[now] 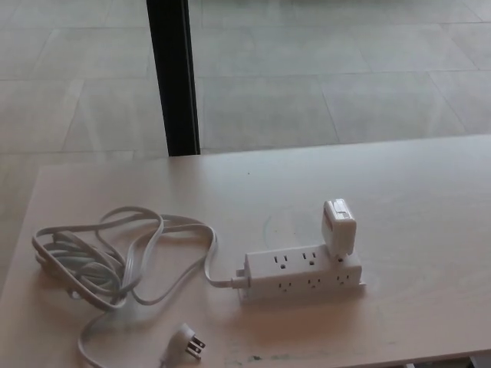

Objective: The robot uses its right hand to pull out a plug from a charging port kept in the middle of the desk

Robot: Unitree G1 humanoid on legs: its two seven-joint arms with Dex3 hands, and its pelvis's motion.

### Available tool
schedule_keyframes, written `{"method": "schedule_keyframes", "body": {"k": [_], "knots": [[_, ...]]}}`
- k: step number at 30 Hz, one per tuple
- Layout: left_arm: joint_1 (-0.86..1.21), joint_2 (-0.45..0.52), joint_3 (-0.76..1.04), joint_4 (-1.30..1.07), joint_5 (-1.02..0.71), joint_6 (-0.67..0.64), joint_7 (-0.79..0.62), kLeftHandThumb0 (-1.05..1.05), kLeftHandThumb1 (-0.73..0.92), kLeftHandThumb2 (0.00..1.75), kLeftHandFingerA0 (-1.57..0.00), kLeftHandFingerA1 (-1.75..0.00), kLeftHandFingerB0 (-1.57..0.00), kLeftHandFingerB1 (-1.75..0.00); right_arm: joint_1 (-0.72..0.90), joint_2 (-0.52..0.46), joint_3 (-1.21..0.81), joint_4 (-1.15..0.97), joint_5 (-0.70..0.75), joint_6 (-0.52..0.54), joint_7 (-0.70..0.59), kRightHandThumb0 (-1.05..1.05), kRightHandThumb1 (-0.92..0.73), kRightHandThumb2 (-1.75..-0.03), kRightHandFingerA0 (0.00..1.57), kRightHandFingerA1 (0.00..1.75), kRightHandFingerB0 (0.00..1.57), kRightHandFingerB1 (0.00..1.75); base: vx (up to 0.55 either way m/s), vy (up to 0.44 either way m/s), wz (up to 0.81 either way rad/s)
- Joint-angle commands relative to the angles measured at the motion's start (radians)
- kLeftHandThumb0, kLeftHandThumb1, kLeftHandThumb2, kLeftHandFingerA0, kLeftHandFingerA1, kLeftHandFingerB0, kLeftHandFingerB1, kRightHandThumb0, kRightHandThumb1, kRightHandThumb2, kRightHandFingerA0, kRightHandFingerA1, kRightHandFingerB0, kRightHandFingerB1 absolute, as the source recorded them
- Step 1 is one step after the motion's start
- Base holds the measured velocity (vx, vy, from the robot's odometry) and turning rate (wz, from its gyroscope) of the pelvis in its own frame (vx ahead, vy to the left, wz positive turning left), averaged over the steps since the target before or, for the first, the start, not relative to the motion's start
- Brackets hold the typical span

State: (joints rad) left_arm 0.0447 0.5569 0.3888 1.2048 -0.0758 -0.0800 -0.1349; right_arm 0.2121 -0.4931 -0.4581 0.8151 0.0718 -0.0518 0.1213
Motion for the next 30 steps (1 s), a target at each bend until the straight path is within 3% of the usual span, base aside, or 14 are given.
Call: {"method": "schedule_keyframes", "body": {"k": [1, 2, 3, 4, 8, 10, 11, 12, 21, 23, 24, 25, 29, 30], "knots": [[-0.003, 0.016, 0.01, 0.022, -0.024, -0.041, -0.024, -0.9, 0.92, 0.83, -0.64, -0.58, -0.43, -0.45, -0.036, -0.05, -0.036, -0.067, 0.038, -0.071, 0.004, -0.82, -0.38, -0.9, 0.74, 0.94, 0.34, 0.73, 0.0, 0.0, 0.0], [-0.004, 0.012, 0.012, 0.024, -0.027, -0.038, -0.017, -0.88, 0.92, 0.8, -0.68, -0.58, -0.47, -0.45, -0.053, -0.063, -0.043, -0.079, 0.039, -0.067, 0.0, -0.85, -0.52, -0.57, 0.69, 0.96, 0.32, 0.76, 0.0, 0.0, 0.0], [-0.004, 0.013, 0.006, 0.028, -0.022, -0.04, -0.016, -0.9, 0.92, 0.84, -0.64, -0.57, -0.43, -0.45, -0.068, -0.081, -0.046, -0.127, 0.028, -0.049, -0.019, -0.88, -0.39, -0.87, 0.81, 1.08, 0.33, 0.75, 0.0, 0.0, 0.0], [-0.003, 0.013, 0.005, 0.022, -0.022, -0.037, -0.013, -0.95, 0.81, 0.95, -0.66, -0.62, -0.45, -0.51, -0.112, -0.105, -0.055, -0.143, 0.035, -0.04, -0.018, -0.88, -0.55, -0.58, 0.8, 1.13, 0.27, 0.75, 0.0, 0.0, 0.0], [-0.003, 0.014, 0.009, 0.022, -0.03, -0.026, -0.018, -0.91, 0.92, 0.83, -0.67, -0.6, -0.43, -0.45, -0.195, -0.164, -0.067, -0.27, 0.018, -0.008, -0.041, -0.88, -0.6, -0.59, 0.8, 1.01, 0.27, 0.72, 0.0, 0.0, 0.0], [0.005, 0.014, 0.007, 0.023, -0.029, -0.035, -0.018, -0.82, 0.79, 1.19, -0.63, -0.66, -0.4, -0.54, -0.26, -0.192, -0.077, -0.351, 0.051, 0.051, -0.007, -0.87, -0.6, -0.59, 0.66, 0.94, 0.27, 0.67, 0.0, 0.0, 0.0], [0.003, 0.016, 0.002, 0.032, -0.022, -0.039, -0.017, -0.88, 0.92, 0.79, -0.65, -0.56, -0.45, -0.44, -0.335, -0.196, -0.081, -0.409, 0.076, 0.066, -0.01, -0.77, -0.45, -0.86, 0.72, 0.84, 0.29, 0.56, 0.0, 0.0, 0.0], [0.003, 0.016, 0.002, 0.03, -0.023, -0.037, -0.019, -0.9, 0.92, 0.82, -0.61, -0.55, -0.44, -0.45, -0.365, -0.199, -0.072, -0.438, 0.069, 0.073, -0.011, -0.73, -0.58, -0.58, 0.71, 0.75, 0.33, 0.42, 0.0, 0.0, 0.0], [0.006, 0.014, 0.0, 0.032, -0.026, -0.034, -0.01, -0.9, 0.92, 0.83, -0.63, -0.55, -0.45, -0.44, -0.59, -0.171, 0.094, -0.693, 0.062, 0.213, 0.064, -0.67, -0.58, -0.58, 0.73, 0.61, 0.29, 0.31, 0.0, 0.0, 0.0], [0.01, 0.013, 0.002, 0.029, -0.03, -0.036, -0.013, -0.88, 0.92, 0.81, -0.68, -0.6, -0.47, -0.46, -0.633, -0.138, 0.153, -0.734, 0.066, 0.211, 0.081, -0.78, -0.5, -0.84, 0.69, 0.7, 0.24, 0.42, 0.0, 0.0, 0.0], [0.01, 0.014, 0.002, 0.03, -0.029, -0.037, -0.012, -0.8, 0.79, 1.19, -0.66, -0.66, -0.46, -0.56, -0.642, -0.135, 0.178, -0.762, 0.061, 0.24, 0.085, -0.72, -0.58, -0.59, 0.71, 0.67, 0.3, 0.31, 0.0, 0.0, 0.0], [0.01, 0.015, 0.002, 0.029, -0.03, -0.037, -0.01, -0.88, 0.92, 0.82, -0.7, -0.6, -0.5, -0.47, -0.661, -0.13, 0.226, -0.808, 0.049, 0.283, 0.097, -0.76, -0.58, -0.59, 0.73, 0.65, 0.3, 0.3, 0.0, 0.0, 0.0], [0.011, 0.014, 0.003, 0.028, -0.033, -0.039, -0.017, -0.88, 0.92, 0.81, -0.69, -0.59, -0.49, -0.45, -0.699, -0.131, 0.312, -0.863, 0.031, 0.324, 0.132, -0.77, -0.59, -0.58, 0.71, 0.63, 0.28, 0.32, 0.0, 0.0, 0.0], [0.012, 0.015, 0.002, 0.027, -0.032, -0.039, -0.021, -0.91, 0.92, 0.85, -0.65, -0.58, -0.44, -0.45, -0.708, -0.134, 0.344, -0.883, 0.019, 0.326, 0.146, -0.76, -0.47, -0.87, 0.67, 0.69, 0.19, 0.43, 0.0, 0.0, 0.0]]}}
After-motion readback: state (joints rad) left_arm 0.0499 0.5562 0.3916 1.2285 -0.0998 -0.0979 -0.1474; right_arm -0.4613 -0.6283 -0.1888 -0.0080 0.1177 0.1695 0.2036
